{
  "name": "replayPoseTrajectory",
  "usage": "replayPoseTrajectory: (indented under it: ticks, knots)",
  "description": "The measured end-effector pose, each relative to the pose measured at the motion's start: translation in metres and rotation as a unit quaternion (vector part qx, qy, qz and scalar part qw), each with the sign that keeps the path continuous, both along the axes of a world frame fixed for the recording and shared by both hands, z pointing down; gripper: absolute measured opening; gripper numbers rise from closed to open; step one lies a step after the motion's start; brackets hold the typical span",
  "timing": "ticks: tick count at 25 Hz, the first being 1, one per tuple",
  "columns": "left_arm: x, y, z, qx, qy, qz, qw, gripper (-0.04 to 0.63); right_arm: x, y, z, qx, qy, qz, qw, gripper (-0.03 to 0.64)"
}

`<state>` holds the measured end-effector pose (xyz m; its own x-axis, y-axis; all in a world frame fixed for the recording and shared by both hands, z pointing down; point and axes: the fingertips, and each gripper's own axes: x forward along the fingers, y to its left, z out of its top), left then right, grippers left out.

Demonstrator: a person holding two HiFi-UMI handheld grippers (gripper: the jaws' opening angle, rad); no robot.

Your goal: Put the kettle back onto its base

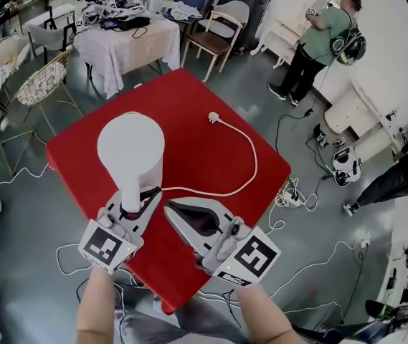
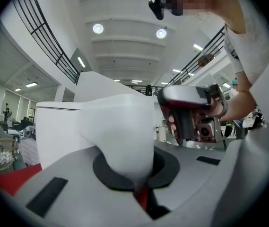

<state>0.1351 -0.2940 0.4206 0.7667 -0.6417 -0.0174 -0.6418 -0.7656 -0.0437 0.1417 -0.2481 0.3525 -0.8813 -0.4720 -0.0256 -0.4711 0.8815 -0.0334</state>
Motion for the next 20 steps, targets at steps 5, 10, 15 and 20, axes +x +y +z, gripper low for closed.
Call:
replayPoseTrajectory:
  ticks: [5,10,15,20]
  knots:
    - [0.000,0.013,0.009,0.002,-0.042,0.016,0.9990,0.006,-0.002,0.001,-0.002,0.003,0.006,0.002,1.000,0.008]
    - [-0.011,0.006,0.007,-0.014,-0.037,0.024,0.9989,0.008,0.002,0.000,-0.003,0.001,0.000,0.011,1.000,0.008]
    - [-0.015,0.014,0.012,-0.005,-0.039,0.042,0.9983,0.008,0.002,0.000,-0.003,0.001,0.003,0.013,1.000,0.008]
    - [-0.018,0.004,0.007,-0.019,-0.040,0.050,0.9978,0.008,0.005,-0.002,-0.006,0.002,0.001,0.014,1.000,0.008]
